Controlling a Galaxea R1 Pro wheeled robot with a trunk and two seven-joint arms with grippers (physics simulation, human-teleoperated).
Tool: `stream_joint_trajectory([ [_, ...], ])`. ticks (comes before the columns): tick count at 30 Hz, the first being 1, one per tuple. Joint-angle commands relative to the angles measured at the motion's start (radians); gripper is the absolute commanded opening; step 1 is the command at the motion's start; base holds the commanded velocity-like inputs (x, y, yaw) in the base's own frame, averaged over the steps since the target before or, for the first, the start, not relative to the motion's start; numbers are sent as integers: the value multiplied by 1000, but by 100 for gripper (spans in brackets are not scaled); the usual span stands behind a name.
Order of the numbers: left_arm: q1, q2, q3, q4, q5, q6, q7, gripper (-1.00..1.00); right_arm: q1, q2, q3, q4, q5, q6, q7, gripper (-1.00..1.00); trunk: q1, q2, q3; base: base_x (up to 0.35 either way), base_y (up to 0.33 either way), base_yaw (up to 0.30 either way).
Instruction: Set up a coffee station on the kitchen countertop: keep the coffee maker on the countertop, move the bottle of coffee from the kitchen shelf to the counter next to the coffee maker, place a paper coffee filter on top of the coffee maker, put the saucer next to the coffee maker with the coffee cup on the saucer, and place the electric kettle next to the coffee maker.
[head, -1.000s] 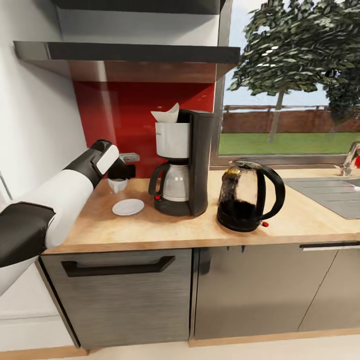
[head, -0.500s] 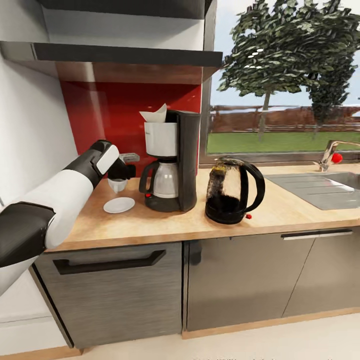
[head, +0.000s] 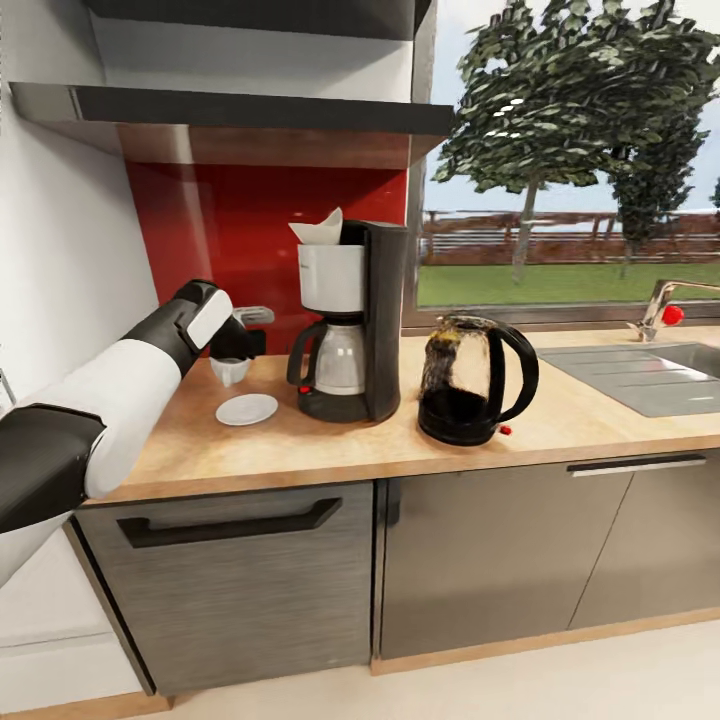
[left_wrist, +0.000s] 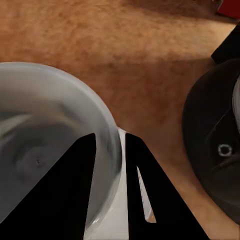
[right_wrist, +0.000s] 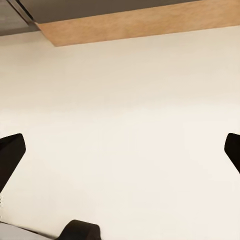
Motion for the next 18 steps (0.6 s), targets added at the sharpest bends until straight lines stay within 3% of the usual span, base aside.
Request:
stream_joint_trajectory([
  [1,0,3,-7,-2,10,3,7,-100,-1,0,8,3,-8,-4,4,100,0,-1,-1,-1,109,0],
  [8,-1,9,-7,-2,10,3,7,-100,-1,1,8,3,-8,-5,2,100,0,-1,-1,0,125,-4],
  [18,0,10,-7,-2,10,3,6,-100,-1,1,8,3,-8,-4,9,100,0,-1,-1,0,13,-125],
])
